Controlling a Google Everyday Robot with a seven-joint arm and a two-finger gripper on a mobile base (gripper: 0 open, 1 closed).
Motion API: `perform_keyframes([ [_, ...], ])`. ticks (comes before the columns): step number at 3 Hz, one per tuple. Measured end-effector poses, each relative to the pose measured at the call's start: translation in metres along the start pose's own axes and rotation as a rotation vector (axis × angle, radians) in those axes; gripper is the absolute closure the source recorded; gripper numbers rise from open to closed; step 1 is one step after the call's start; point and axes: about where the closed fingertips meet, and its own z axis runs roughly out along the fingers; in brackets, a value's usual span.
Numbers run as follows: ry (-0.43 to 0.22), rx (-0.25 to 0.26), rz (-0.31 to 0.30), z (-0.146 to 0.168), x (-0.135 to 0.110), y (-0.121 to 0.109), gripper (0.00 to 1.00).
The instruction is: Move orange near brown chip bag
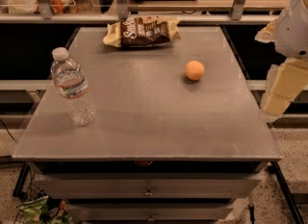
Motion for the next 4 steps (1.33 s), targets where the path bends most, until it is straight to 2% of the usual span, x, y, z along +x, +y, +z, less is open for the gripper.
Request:
perform_keyframes([
  [1, 0.0, 0.0, 0.0, 0.0, 0.0, 0.0, 0.0],
  [2, -0.024, 0.032, 0.057, 0.004, -0.006, -0.009, 0.0],
  [3, -0.089, 0.093, 0.157, 0.018, -0.02, -0.031, 0.0],
  [4, -0.156, 0.122, 0.229, 0.034, -0.04, -0.053, 0.0],
])
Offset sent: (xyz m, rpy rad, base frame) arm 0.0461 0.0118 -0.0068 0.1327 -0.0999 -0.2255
